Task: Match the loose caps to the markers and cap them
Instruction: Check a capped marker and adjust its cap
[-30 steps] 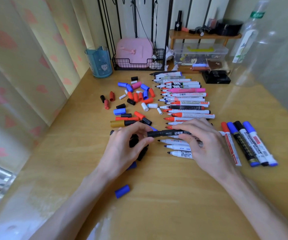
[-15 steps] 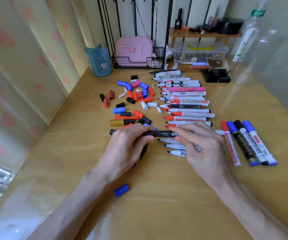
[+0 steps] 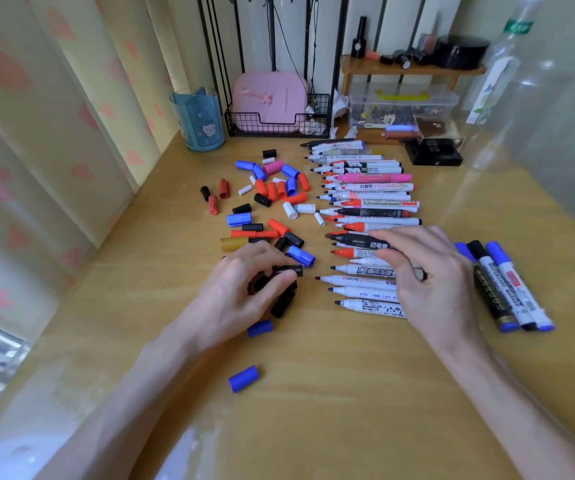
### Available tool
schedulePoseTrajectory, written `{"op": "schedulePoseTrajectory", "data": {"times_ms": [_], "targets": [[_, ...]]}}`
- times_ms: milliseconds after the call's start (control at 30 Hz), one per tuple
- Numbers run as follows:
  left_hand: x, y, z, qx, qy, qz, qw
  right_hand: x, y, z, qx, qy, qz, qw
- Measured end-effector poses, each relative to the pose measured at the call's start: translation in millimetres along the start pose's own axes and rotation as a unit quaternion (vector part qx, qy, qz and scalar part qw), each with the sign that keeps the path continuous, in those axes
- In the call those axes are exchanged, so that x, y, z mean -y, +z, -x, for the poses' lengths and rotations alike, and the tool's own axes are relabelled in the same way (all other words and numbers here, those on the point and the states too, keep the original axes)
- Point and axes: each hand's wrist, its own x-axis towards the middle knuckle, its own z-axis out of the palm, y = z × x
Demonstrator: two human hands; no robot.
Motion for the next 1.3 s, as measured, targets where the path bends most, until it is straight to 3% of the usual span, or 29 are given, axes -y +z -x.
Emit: {"op": "schedulePoseTrajectory", "data": {"times_ms": [233,367,500,667,867,1033,1300], "targets": [[0.5,14.4,0.3,0.046,0.057,-0.074,0.995,-1.5,3.9,2.4,0.034,0.012,-0.005,0.999],[5.3,1.9,-1.1,0.019,0.023,-0.05,0.998,-0.8,4.8,3.7,0.038,0.01,-0.004,0.999],[19.6,-26.8,-0.9,-0.036,-0.062,-0.051,0.996,1.4,5.3,4.4,0.048,0.014,-0.007,0.999],[34.3,-38.9,4.8,0.004,-0.139,-0.106,0.985,4.4,7.5,4.9,0.054,0.005,-0.013,0.998],[28.7,-32.9,4.5,0.011,-0.134,-0.122,0.983,5.8,8.8,5.8,0.06,0.004,-0.021,0.998],[27.9,-31.8,6.0,0.015,-0.164,-0.205,0.965,5.8,9.2,6.9,0.065,0.009,-0.025,0.998],[27.6,-41.0,7.3,0.062,-0.141,-0.166,0.974,6.9,10.2,7.2,0.071,0.011,-0.019,0.997]]}}
